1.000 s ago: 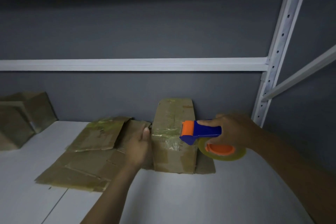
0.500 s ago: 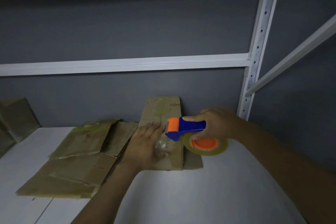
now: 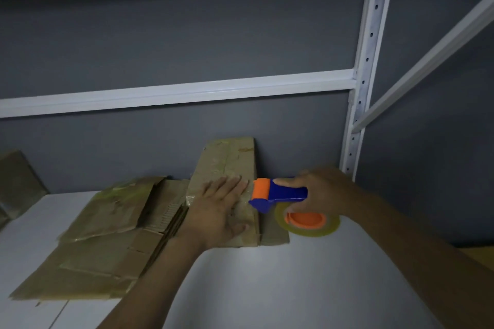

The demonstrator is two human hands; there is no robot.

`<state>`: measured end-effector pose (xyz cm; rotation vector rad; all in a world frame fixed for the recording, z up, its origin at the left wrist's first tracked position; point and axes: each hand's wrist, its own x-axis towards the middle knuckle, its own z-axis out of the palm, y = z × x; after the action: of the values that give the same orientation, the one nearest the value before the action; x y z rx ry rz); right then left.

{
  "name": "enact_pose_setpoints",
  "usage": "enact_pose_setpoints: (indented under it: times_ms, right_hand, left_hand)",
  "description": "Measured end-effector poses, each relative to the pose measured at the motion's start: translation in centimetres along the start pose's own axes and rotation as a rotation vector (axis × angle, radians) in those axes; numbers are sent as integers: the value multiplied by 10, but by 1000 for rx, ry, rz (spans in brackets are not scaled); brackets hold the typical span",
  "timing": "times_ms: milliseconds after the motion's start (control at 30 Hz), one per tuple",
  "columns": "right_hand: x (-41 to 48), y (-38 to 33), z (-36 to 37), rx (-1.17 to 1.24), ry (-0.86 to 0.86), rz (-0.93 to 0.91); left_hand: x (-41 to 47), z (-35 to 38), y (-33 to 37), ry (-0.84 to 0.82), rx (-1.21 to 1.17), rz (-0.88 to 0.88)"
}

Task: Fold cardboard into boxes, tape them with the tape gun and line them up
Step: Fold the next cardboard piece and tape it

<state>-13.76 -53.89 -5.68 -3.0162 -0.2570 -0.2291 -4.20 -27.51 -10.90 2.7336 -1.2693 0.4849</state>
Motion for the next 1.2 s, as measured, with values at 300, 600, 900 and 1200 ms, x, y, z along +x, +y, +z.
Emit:
enact_pose_setpoints:
  times_ms: [300,600,900,1200]
  right_hand:
    - [-25,7,21,137,58,59]
    - [-50,18,20,50,-14,70]
    - [-61,20,26,-1,11,44]
    - [-39,-16,57,112,22,59]
  left_hand:
    - [8,11,0,68,72,-23]
    - [11,9,1,36,37,-96]
    - [11,4,4,-7,3,-99]
    - [8,5,2,3,-48,-98]
